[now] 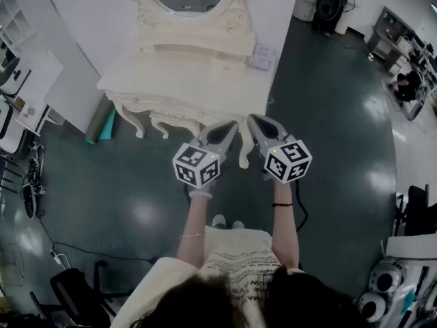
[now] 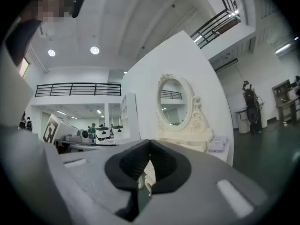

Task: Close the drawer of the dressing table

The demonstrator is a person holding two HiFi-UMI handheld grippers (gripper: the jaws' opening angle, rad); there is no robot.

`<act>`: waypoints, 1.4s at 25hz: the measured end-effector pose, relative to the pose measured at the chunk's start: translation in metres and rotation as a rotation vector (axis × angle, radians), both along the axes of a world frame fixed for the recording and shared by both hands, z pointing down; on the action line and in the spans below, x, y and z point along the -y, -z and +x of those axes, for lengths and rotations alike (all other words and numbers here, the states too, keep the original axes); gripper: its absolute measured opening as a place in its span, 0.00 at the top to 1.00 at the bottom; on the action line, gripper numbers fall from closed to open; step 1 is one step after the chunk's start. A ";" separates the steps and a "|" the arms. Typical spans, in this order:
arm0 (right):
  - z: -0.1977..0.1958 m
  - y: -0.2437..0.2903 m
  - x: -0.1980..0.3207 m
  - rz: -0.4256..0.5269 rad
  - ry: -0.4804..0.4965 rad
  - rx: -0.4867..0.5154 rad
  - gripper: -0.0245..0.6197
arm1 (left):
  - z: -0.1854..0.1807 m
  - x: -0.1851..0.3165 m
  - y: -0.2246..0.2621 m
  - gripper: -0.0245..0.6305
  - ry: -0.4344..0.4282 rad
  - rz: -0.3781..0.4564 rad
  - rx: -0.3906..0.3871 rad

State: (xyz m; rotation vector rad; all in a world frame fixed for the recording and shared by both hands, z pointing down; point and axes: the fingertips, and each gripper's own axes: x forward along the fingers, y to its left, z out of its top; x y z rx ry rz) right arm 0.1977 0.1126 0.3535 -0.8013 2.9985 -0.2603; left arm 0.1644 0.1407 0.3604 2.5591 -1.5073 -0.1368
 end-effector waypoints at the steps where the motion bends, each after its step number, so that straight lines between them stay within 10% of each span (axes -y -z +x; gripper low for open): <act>1: 0.001 0.000 -0.001 0.000 0.000 -0.003 0.96 | 0.001 -0.001 0.000 0.96 0.000 0.001 -0.002; 35: -0.024 -0.029 0.023 -0.081 0.005 0.004 0.96 | -0.033 0.012 -0.025 0.96 0.071 -0.058 -0.019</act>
